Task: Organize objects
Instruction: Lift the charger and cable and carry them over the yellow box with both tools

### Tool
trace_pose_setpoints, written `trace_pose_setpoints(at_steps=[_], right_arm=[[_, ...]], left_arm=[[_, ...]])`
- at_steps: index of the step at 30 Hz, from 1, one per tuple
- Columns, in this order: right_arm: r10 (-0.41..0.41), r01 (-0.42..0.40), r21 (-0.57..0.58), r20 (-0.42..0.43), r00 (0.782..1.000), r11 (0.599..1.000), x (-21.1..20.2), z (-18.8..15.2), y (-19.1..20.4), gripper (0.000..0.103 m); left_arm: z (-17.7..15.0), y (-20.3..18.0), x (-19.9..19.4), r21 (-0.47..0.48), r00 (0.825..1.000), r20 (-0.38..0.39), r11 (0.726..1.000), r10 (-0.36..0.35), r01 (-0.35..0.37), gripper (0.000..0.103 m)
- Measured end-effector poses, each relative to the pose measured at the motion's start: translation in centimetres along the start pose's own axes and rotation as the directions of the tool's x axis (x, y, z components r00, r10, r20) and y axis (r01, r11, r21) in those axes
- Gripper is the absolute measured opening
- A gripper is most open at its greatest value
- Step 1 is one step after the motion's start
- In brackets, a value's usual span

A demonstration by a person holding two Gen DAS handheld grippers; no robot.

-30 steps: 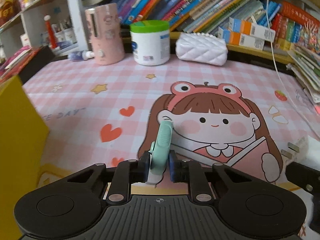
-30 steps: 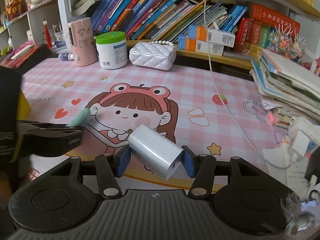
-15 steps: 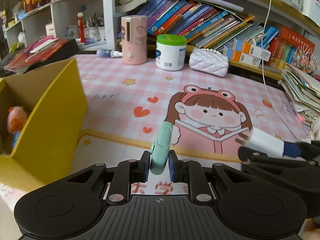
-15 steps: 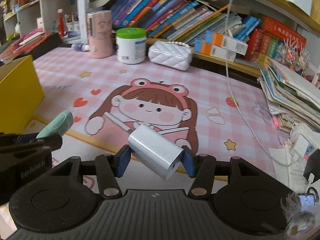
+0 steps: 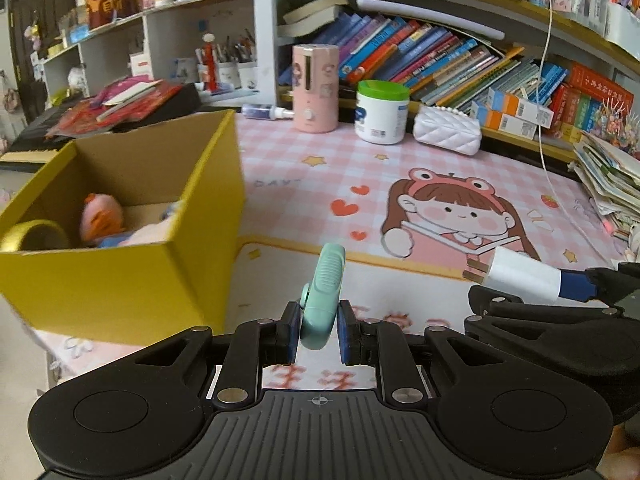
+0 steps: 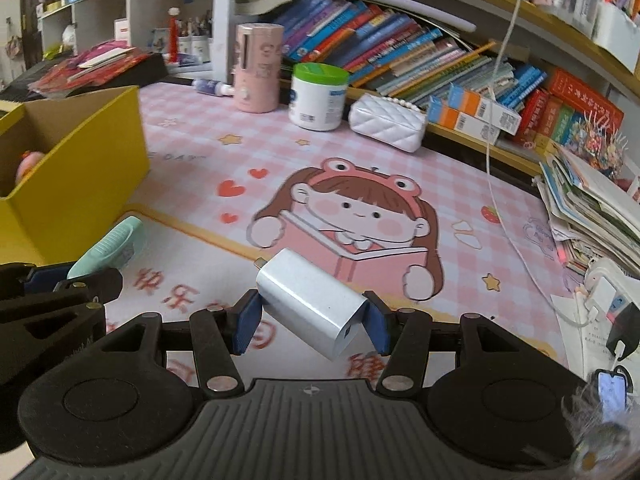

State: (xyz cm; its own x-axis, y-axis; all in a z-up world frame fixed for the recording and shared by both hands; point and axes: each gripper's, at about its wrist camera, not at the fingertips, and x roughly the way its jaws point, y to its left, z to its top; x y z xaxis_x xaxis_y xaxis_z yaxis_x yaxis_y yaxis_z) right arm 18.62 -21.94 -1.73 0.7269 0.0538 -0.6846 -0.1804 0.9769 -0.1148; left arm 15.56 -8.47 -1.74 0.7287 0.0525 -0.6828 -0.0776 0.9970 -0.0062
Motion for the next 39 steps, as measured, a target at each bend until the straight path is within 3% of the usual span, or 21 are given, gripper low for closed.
trace_pose_setpoints(at_steps=[17,39], right_arm=[[0.050,-0.046,-0.083,0.047,0.998,0.996,-6.4,-2.2,11.9,0.052],[0.109,-0.101,-0.114,0.065,0.992,0.988,-11.8,-5.5,23.1,0.052]], left_arm=[[-4.2,9.9,-6.9,-0.036,0.996,0.032,0.996,0.084,-0.083,0.018],[-9.2,20.1,-12.7,-0.074,0.988,0.052,0.988,0.143,-0.139,0.018]])
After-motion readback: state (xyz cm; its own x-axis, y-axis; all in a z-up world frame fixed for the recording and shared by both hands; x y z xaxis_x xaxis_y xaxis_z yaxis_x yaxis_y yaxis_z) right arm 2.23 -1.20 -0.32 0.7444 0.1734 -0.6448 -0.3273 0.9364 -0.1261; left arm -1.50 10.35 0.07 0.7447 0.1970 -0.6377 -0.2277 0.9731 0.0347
